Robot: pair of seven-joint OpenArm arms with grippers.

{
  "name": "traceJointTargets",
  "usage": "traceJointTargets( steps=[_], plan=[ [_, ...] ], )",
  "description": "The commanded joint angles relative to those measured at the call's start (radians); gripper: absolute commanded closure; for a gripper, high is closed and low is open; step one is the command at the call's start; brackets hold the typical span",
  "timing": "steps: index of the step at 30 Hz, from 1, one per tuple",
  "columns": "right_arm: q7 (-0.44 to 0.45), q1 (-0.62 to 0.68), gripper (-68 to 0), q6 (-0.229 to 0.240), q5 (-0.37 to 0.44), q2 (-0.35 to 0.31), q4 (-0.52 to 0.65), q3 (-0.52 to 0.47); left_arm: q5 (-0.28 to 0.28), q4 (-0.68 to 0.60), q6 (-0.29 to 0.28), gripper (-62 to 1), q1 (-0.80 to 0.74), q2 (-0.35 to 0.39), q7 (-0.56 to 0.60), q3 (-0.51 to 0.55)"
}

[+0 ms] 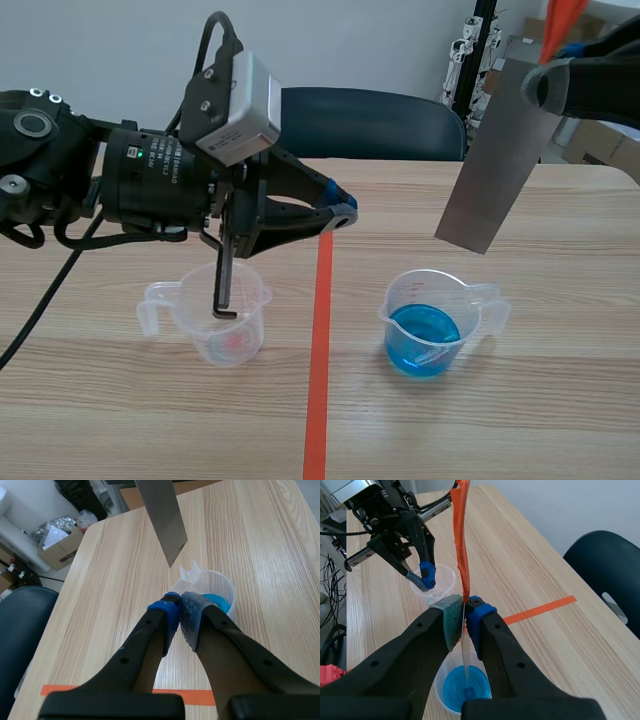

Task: Do the redox reaction experiment. raise the plate out of the solution

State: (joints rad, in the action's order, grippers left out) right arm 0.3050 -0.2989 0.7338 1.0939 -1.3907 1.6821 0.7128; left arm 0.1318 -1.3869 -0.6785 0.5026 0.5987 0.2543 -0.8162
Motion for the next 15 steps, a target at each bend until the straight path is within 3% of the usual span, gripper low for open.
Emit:
traceJointTargets(
  steps=[1,4,9,15],
  plan=[
    [0.019,-0.016,-0.6,0.012,0.022,-0.013,0.002,-0.019,0.014,-0.013,0.002,-4.0,-0.001,-0.003,0.01,0.004],
    [0.019,-0.016,-0.6,0.012,0.022,-0.013,0.002,-0.019,0.024,-0.013,0.001,-4.0,-0.004,-0.003,0.01,0.004],
    [0.019,-0.016,-0.6,0.012,0.022,-0.013,0.002,-0.019,0.091,-0.013,-0.018,-4.0,-0.007,-0.003,-0.033,-0.005],
    [0.023,-0.016,-0.6,0.012,0.022,-0.013,0.002,-0.019,0.097,-0.013,-0.018,-4.0,-0.007,-0.003,-0.053,-0.015]
  ],
)
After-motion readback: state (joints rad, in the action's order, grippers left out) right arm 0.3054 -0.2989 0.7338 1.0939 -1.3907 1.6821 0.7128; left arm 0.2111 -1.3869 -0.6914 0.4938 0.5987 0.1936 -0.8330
